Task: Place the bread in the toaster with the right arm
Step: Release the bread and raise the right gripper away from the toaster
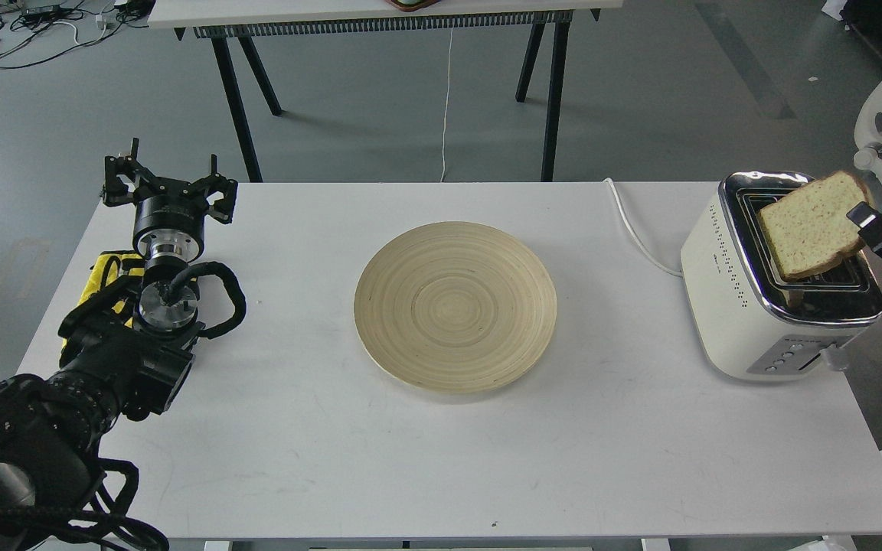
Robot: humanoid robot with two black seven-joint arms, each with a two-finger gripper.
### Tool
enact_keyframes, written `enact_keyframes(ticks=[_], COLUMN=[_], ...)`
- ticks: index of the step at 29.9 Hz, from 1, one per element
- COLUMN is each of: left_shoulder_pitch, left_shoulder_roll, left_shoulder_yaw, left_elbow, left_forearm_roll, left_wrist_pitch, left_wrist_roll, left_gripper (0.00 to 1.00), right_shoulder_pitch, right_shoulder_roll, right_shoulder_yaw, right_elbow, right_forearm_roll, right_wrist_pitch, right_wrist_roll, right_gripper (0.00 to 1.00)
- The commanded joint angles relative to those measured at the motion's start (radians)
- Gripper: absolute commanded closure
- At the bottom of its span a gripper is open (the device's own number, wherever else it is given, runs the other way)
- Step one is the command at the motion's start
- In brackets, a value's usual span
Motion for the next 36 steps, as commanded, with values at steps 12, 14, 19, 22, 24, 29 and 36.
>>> enact_keyframes(ticks=[12,14,19,22,24,29,36], left_shoulder_pitch=[-0.001,-0.001,-0.001,-0.001,-0.001,0.000,-0.001], left_shoulder_roll=[0.000,0.000,0.000,0.000,0.000,0.000,0.000], left_shoulder_yaw=[0.000,0.000,0.000,0.000,0.000,0.000,0.000], left_elbow=[0.000,0.000,0.000,0.000,0.000,0.000,0.000], left_forearm_roll=[0.002,0.000,0.000,0.000,0.000,0.000,0.000], left_wrist_pitch=[0.000,0.000,0.000,0.000,0.000,0.000,0.000], left_wrist_roll=[0.000,0.000,0.000,0.000,0.000,0.000,0.000], left_gripper=[0.00,0.00,0.00,0.00,0.00,0.00,0.00], right_shoulder_pitch=[0.014,0.012,0.014,0.012,0.012,0.006,-0.020], right_shoulder_roll=[0.061,0.064,0.096,0.139,0.194,0.392,0.714], right_shoulder_yaw=[0.048,0.100,0.269,0.376,0.430,0.490,0.565], right_elbow=[-0.030,-0.014,0.056,0.058,0.050,-0.013,-0.193], right_forearm_roll=[0.039,0.045,0.204,0.344,0.403,0.424,0.438], right_wrist_pitch=[0.000,0.000,0.000,0.000,0.030,0.134,0.352], right_wrist_roll=[-0.002,-0.006,-0.040,-0.040,-0.040,-0.029,0.026], right_gripper=[0.02,0.02,0.02,0.02,0.02,0.02,0.02])
